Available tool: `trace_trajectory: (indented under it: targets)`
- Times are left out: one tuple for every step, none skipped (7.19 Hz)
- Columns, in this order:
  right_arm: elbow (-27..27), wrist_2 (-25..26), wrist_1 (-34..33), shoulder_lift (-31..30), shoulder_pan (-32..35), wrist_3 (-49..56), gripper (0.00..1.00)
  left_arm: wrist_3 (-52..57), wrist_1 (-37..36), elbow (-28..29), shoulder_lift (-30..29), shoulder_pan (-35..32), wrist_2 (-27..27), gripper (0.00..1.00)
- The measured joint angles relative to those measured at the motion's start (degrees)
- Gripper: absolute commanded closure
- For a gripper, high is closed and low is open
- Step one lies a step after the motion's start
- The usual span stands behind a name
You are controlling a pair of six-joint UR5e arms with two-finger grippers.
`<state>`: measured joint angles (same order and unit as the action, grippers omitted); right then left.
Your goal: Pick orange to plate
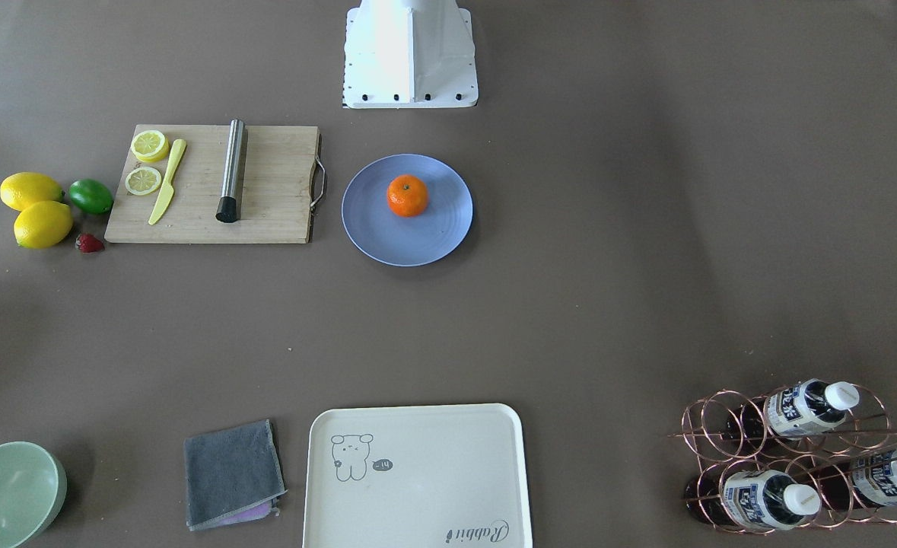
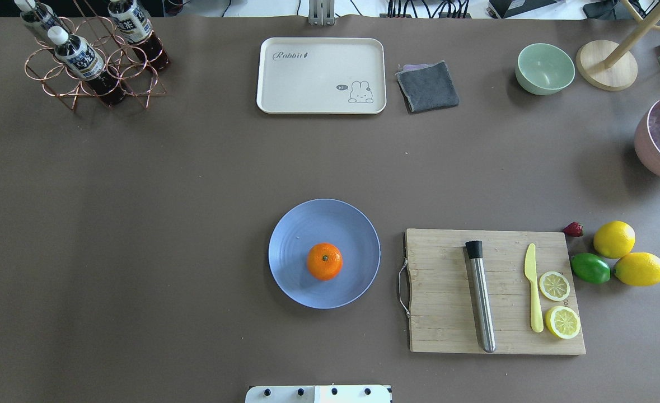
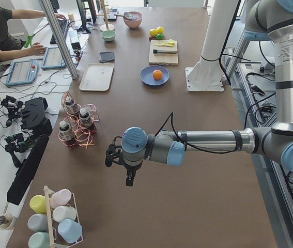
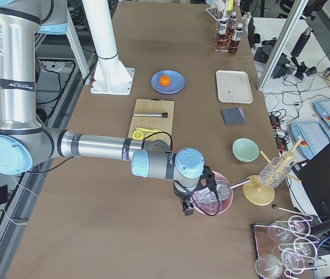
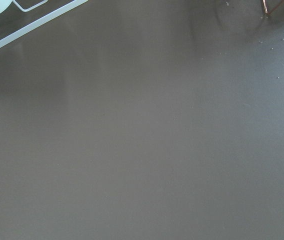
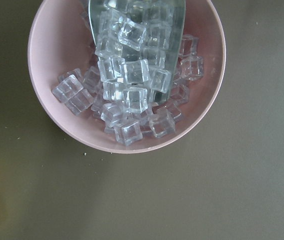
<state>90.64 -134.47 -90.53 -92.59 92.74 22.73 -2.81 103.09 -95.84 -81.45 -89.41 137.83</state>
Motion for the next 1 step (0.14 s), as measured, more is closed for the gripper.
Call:
trace_trajectory:
  targets:
    - [-0.02,0.00,0.02,0.17,-0.06,-0.05,0.00,0.00,-0.02,0.02,0.09,-0.01,-0.01,0.02]
